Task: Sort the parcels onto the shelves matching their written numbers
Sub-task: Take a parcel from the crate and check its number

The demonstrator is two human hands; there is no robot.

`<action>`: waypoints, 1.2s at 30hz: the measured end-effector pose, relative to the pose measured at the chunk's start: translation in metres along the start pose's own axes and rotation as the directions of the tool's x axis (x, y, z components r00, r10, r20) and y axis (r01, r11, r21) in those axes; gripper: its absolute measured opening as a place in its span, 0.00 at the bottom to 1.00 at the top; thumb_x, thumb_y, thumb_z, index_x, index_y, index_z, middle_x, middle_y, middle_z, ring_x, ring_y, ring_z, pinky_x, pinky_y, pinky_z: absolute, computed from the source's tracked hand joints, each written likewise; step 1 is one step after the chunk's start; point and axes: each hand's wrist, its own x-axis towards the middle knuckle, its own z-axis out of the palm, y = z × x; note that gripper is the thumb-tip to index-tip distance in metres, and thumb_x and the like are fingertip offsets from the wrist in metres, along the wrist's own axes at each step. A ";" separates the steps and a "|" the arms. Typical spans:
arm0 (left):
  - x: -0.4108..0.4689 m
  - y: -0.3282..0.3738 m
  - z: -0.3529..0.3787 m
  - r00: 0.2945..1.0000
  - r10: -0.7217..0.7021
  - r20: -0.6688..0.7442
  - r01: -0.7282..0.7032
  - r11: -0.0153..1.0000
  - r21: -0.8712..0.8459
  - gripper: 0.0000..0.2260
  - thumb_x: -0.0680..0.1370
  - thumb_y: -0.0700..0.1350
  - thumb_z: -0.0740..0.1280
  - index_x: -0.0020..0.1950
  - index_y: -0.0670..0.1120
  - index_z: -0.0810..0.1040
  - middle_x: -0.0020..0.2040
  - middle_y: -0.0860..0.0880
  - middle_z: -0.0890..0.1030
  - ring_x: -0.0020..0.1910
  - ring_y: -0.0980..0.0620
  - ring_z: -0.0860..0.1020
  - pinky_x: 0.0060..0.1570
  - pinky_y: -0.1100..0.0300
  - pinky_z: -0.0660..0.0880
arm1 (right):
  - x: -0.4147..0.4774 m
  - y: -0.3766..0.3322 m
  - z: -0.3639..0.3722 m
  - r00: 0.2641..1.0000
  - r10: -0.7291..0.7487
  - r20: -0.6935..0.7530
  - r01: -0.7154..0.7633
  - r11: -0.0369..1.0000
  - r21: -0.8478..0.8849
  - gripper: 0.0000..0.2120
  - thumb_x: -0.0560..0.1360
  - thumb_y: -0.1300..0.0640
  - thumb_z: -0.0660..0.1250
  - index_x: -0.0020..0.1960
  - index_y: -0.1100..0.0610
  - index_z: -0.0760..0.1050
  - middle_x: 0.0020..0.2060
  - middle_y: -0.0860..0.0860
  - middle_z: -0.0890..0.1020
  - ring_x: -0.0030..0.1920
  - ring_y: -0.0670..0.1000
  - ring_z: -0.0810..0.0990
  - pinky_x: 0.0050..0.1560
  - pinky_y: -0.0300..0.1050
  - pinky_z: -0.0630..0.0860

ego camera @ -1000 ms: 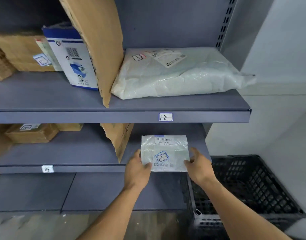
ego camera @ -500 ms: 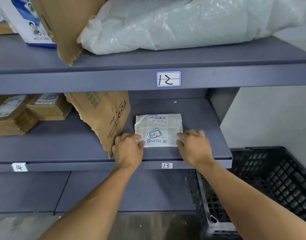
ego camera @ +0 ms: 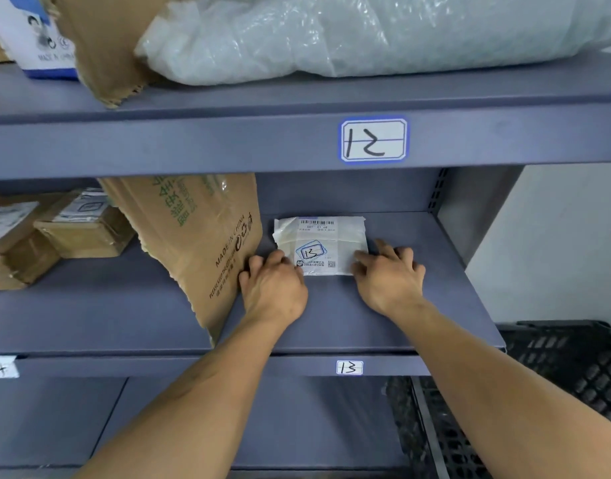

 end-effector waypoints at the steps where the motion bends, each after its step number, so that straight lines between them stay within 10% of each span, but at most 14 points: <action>1: 0.003 0.001 0.000 1.000 0.001 0.008 -0.001 1.000 0.006 0.19 0.84 0.53 0.52 0.69 0.47 0.73 0.72 0.55 0.66 0.66 0.45 0.63 0.62 0.49 0.64 | 0.003 -0.001 0.000 1.000 0.002 -0.002 -0.002 1.000 -0.003 0.16 0.83 0.45 0.52 0.67 0.41 0.72 0.77 0.48 0.61 0.71 0.60 0.58 0.67 0.56 0.59; 16: -0.026 0.000 -0.023 0.997 -0.022 0.080 0.025 0.999 -0.040 0.18 0.82 0.49 0.57 0.71 0.45 0.69 0.75 0.48 0.65 0.70 0.43 0.64 0.67 0.49 0.65 | -0.029 0.007 -0.022 0.990 0.067 0.122 -0.076 0.995 0.069 0.22 0.83 0.44 0.55 0.76 0.46 0.64 0.75 0.50 0.65 0.73 0.58 0.60 0.71 0.55 0.59; 36: -0.187 0.058 -0.173 0.867 0.399 0.299 -0.278 0.885 -0.374 0.21 0.83 0.54 0.57 0.75 0.47 0.69 0.72 0.48 0.73 0.71 0.48 0.69 0.69 0.55 0.67 | -0.262 -0.004 -0.180 0.903 0.403 0.149 -0.425 0.888 0.177 0.22 0.82 0.42 0.56 0.72 0.51 0.70 0.68 0.52 0.76 0.68 0.58 0.73 0.64 0.56 0.71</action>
